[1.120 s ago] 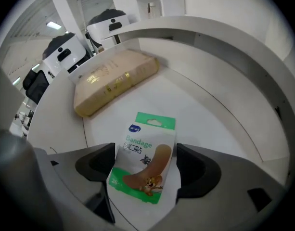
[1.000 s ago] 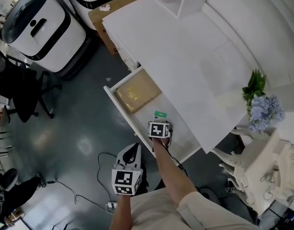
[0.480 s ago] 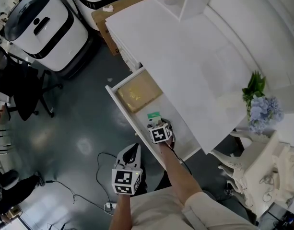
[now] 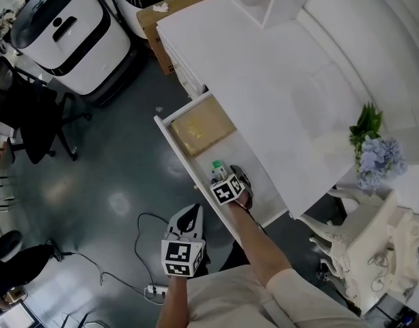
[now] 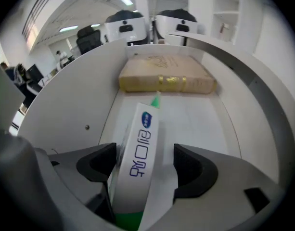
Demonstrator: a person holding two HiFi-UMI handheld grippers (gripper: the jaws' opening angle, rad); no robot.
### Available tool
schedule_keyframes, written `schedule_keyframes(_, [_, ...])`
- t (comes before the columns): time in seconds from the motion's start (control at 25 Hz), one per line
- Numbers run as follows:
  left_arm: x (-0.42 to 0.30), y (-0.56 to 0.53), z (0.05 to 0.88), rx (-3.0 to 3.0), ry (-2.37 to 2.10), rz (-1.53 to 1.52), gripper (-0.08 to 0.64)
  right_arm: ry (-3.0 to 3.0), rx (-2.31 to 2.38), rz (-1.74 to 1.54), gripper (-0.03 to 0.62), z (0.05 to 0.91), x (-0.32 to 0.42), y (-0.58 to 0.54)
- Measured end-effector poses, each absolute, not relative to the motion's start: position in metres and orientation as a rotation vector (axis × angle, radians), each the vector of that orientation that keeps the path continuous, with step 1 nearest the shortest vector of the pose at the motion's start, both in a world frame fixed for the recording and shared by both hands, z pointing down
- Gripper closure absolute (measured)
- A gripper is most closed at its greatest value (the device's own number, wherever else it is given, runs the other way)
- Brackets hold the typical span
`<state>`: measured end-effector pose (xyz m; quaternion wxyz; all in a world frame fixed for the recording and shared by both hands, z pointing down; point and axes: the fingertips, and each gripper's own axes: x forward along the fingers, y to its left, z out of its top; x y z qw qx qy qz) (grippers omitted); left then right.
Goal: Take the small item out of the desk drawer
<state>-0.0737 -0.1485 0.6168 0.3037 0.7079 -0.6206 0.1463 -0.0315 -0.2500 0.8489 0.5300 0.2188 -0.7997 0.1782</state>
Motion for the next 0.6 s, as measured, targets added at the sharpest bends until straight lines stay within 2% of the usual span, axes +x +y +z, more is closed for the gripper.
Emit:
schedule_keyframes(0.2, [-0.082, -0.144, 0.619, 1.863, -1.660, 0.383, 0.543, -1.908, 0.519, 0.414, 0.215, 0.850, -0.029, -0.247])
schedule_keyframes(0.32, [-0.086, -0.141, 0.620, 1.851, -1.663, 0.380, 0.543, -1.952, 0.572, 0.473, 0.350, 0.839, -0.028, -0.249])
schedule_keyframes(0.36, [-0.085, -0.141, 0.620, 1.849, -1.662, 0.379, 0.543, -1.960, 0.587, 0.486, 0.475, 0.837, -0.027, -0.250])
schedule_keyframes(0.6, [-0.082, -0.141, 0.620, 1.858, -1.661, 0.368, 0.543, -1.998, 0.583, 0.547, 0.485, 0.832, -0.022, -0.246])
